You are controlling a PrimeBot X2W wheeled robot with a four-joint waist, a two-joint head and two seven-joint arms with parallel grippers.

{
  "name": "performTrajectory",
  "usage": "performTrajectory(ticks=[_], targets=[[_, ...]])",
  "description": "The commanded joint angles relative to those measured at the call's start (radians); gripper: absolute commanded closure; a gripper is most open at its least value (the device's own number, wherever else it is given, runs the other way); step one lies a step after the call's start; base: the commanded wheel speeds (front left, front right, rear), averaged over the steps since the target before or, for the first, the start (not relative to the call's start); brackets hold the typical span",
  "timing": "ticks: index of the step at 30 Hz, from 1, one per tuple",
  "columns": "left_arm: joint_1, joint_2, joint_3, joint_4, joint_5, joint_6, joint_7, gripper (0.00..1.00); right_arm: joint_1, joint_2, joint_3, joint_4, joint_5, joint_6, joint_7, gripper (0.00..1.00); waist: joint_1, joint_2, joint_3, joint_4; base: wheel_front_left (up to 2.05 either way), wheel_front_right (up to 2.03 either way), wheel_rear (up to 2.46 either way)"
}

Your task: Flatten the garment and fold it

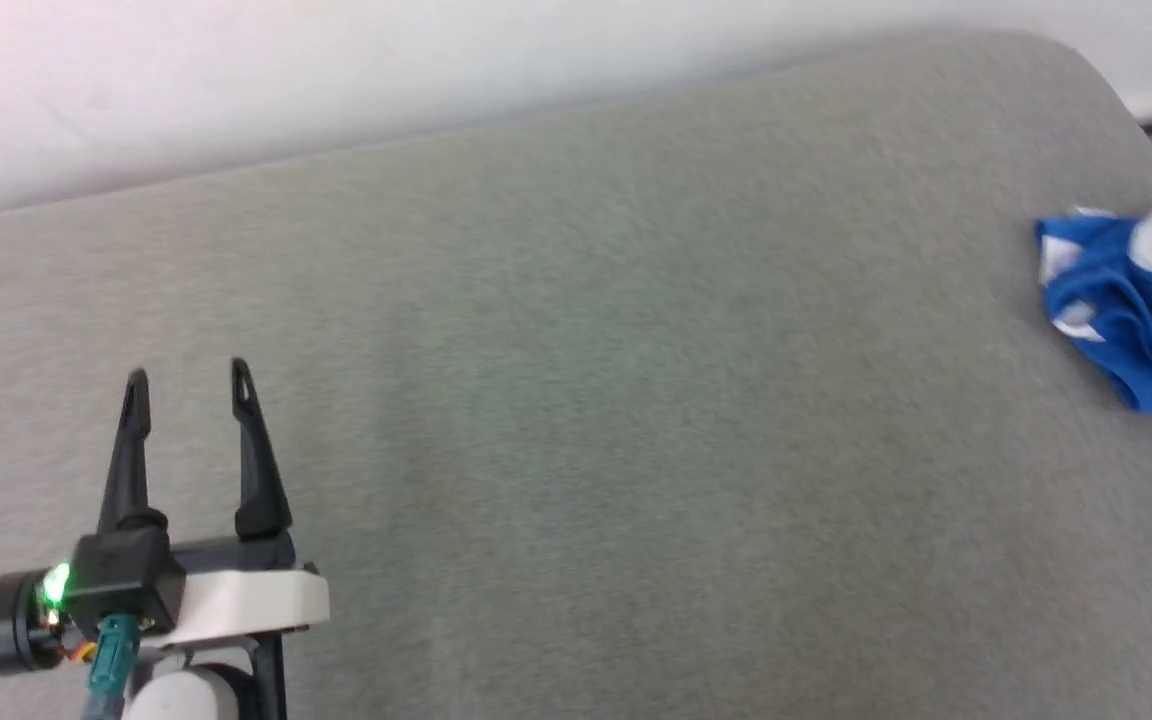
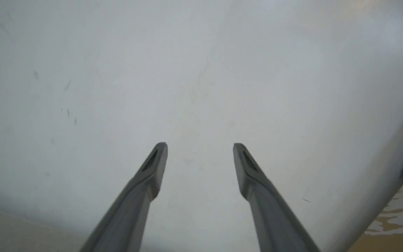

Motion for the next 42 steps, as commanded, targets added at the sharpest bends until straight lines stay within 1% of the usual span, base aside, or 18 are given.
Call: performTrajectory(ticks=[1, 4, 6, 8, 11, 14, 17, 23, 24, 42], targets=[[0.015, -0.002, 0.002, 0.005, -0.004, -0.003, -0.005, 0.00, 0.051, 0.038, -0.015, -0.042, -0.002, -0.002, -0.004, 0.00, 0.0004, 0.0000, -0.084, 0.086, 0.00, 0.00, 0.00], [0.029, -0.009, -0.002, 0.014, -0.005, -0.009, -0.005, 0.00, 0.184, 0.129, -0.054, -0.167, 0.004, -0.002, -0.004, 0.00, 0.0004, 0.0000, -0.117, 0.115, 0.00, 0.00, 0.00], [0.039, -0.012, -0.001, 0.022, -0.009, -0.015, -0.005, 0.00, 0.273, 0.188, -0.070, -0.224, 0.015, -0.002, -0.004, 0.00, 0.0004, 0.0000, -0.135, 0.133, 0.00, 0.00, 0.00], [0.050, -0.014, -0.001, 0.031, -0.009, -0.021, -0.005, 0.00, 0.356, 0.239, -0.079, -0.261, 0.031, -0.002, -0.004, 0.00, 0.0004, 0.0000, -0.152, 0.149, 0.00, 0.00, 0.00], [0.065, -0.017, -0.001, 0.042, -0.009, -0.029, -0.005, 0.00, 0.468, 0.292, -0.083, -0.293, 0.055, -0.002, -0.004, 0.00, 0.0004, 0.0000, -0.168, 0.169, 0.00, 0.00, 0.00], [0.080, -0.022, -0.006, 0.053, -0.007, -0.035, -0.005, 0.00, 0.577, 0.330, -0.093, -0.302, 0.079, -0.002, -0.004, 0.00, 0.0004, 0.0000, -0.182, 0.186, 0.00, 0.00, 0.00], [0.094, -0.025, -0.006, 0.065, -0.007, -0.039, -0.005, 0.00, 0.674, 0.351, -0.086, -0.316, 0.089, -0.002, -0.004, 0.00, 0.0004, 0.0000, -0.194, 0.196, 0.00, 0.00, 0.00], [0.116, -0.031, -0.005, 0.083, -0.009, -0.048, -0.005, 0.00, 0.773, 0.370, -0.104, -0.369, 0.096, -0.002, -0.004, 0.00, 0.0004, 0.0000, -0.214, 0.201, 0.00, 0.00, 0.00], [0.109, -0.030, -0.004, 0.082, -0.008, -0.044, 0.000, 1.00, 0.769, 0.367, -0.101, -0.365, 0.096, 0.000, 0.000, 1.00, 0.0004, 0.0000, -0.207, 0.196, 0.00, 0.00, 0.00], [0.100, -0.033, -0.009, 0.089, -0.003, -0.056, 0.032, 1.00, 0.772, 0.369, -0.096, -0.366, 0.078, 0.000, 0.032, 1.00, 0.0004, 0.0000, -0.214, 0.195, 0.00, 0.00, 0.00]])
